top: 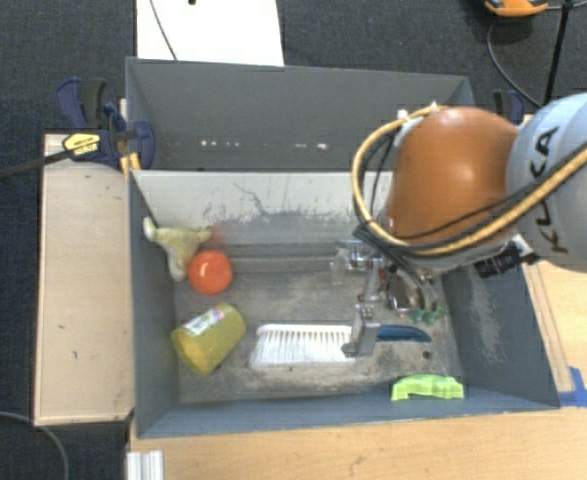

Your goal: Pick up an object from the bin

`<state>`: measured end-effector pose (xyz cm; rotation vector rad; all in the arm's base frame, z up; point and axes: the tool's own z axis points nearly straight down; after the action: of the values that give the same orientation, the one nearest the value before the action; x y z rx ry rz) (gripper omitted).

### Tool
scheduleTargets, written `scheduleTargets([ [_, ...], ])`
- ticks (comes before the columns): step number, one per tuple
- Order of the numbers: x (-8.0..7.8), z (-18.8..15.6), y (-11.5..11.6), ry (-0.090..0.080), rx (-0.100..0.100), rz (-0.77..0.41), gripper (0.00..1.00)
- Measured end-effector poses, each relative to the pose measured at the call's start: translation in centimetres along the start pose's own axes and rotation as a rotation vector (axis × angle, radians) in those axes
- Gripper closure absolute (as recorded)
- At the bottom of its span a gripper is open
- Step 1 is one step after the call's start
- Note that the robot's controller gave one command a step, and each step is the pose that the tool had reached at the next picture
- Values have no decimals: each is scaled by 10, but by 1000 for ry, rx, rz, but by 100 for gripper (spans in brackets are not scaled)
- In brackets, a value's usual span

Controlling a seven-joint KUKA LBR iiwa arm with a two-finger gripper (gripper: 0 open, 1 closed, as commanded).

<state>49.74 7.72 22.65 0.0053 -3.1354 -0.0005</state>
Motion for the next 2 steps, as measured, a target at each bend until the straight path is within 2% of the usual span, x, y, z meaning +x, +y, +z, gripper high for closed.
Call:
scheduleTargets([
  [1, -2, -4, -1, -9, -1, 3, 0],
  [2, 7, 73, 16, -13, -1, -78, 0],
])
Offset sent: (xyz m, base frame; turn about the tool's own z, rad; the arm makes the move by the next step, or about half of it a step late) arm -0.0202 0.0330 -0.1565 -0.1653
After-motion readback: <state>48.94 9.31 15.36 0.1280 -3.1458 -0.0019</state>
